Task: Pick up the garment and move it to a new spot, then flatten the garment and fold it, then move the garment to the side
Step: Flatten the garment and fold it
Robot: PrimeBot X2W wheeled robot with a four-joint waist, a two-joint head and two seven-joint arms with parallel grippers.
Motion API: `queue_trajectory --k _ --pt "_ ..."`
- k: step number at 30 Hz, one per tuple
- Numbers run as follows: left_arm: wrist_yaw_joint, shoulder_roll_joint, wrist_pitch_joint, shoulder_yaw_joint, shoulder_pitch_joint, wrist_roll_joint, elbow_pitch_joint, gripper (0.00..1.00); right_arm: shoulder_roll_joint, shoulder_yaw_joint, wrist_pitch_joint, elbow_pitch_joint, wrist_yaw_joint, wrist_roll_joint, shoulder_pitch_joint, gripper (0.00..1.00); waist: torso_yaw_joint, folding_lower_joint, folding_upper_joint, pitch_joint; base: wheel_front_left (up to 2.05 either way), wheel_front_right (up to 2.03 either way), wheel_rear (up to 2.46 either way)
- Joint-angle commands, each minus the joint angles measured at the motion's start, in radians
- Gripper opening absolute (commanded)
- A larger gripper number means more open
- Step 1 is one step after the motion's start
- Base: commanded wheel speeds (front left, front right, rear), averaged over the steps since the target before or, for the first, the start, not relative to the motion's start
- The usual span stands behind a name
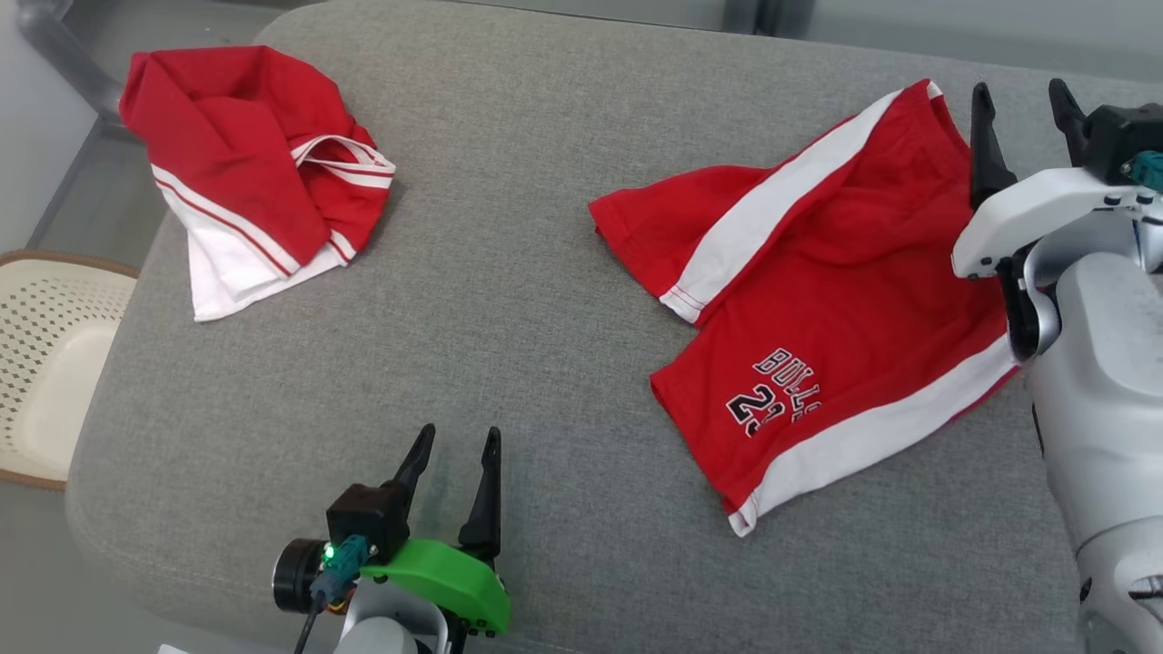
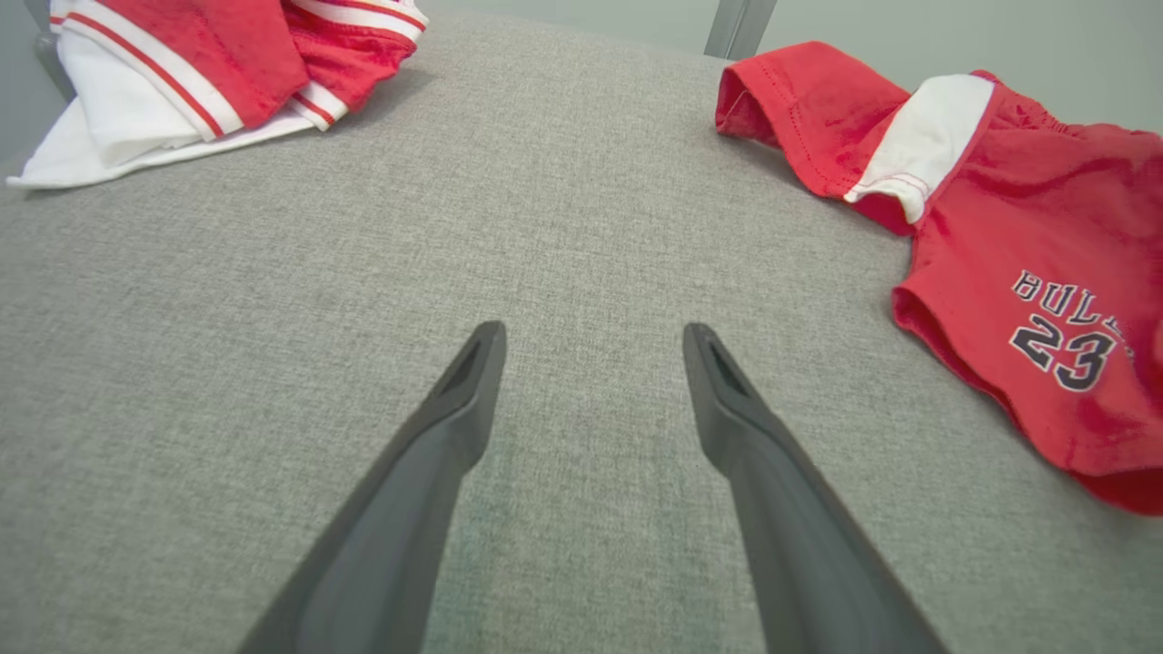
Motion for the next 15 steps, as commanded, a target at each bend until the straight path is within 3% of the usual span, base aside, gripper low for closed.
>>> queue_trajectory --k 1,9,15 --pt "-0.005 0.003 -0.001 0.001 -0.019 0.002 -0.006 1.00 0.015 -0.013 -0.003 -0.022 -0.001 -0.008 0.036 1.00 -0.042 0.0000 0.0000 -0.008 0.00 0.00 0.00" --pt "-0.027 0.003 -0.001 -0.020 -0.030 0.012 -0.010 1.00 0.061 -0.042 -0.003 -0.187 -0.001 0.022 0.247 1.00 -0.147 0.0000 0.0000 -0.036 0.00 0.00 0.00" --pt "-0.070 0.003 -0.001 -0.065 -0.026 -0.002 -0.010 1.00 0.088 -0.052 -0.003 -0.268 -0.001 0.054 0.409 1.00 -0.205 0.0000 0.0000 -0.062 0.00 0.00 0.00"
